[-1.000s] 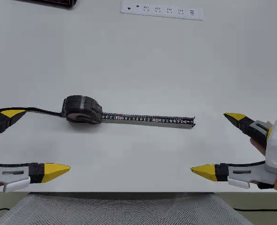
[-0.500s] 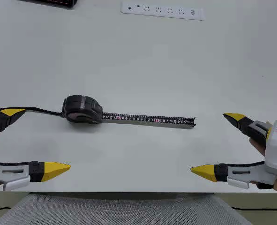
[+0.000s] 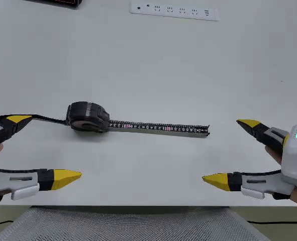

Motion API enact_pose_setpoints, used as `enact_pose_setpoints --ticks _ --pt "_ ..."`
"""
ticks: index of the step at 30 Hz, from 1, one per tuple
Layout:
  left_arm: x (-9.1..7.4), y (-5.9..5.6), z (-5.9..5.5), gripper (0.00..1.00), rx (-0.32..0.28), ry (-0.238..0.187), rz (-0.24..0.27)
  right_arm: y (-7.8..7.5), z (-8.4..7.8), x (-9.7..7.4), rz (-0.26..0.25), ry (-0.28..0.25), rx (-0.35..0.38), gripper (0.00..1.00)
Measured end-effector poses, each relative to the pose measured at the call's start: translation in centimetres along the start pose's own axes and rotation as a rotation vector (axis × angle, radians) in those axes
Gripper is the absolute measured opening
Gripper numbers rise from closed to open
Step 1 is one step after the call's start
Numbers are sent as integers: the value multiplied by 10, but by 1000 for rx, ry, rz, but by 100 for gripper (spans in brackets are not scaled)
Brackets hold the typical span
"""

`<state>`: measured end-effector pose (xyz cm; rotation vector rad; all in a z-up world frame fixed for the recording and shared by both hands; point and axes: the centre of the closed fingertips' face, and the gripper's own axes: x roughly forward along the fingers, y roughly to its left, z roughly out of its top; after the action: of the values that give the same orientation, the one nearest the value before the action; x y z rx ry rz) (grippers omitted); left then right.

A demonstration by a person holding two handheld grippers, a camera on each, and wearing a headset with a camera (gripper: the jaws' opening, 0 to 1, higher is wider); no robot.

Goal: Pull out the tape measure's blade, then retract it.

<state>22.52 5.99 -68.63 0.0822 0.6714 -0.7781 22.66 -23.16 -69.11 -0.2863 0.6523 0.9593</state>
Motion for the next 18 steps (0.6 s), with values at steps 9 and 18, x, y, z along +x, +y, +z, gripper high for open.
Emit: enact_pose_setpoints --ticks 9,18 --pt "5 1 7 99 -1 -13 1 -1 2 1 0 -3 0 91" --pt "17 4 5 99 -29 -6 27 -5 3 3 1 -2 -2 92"
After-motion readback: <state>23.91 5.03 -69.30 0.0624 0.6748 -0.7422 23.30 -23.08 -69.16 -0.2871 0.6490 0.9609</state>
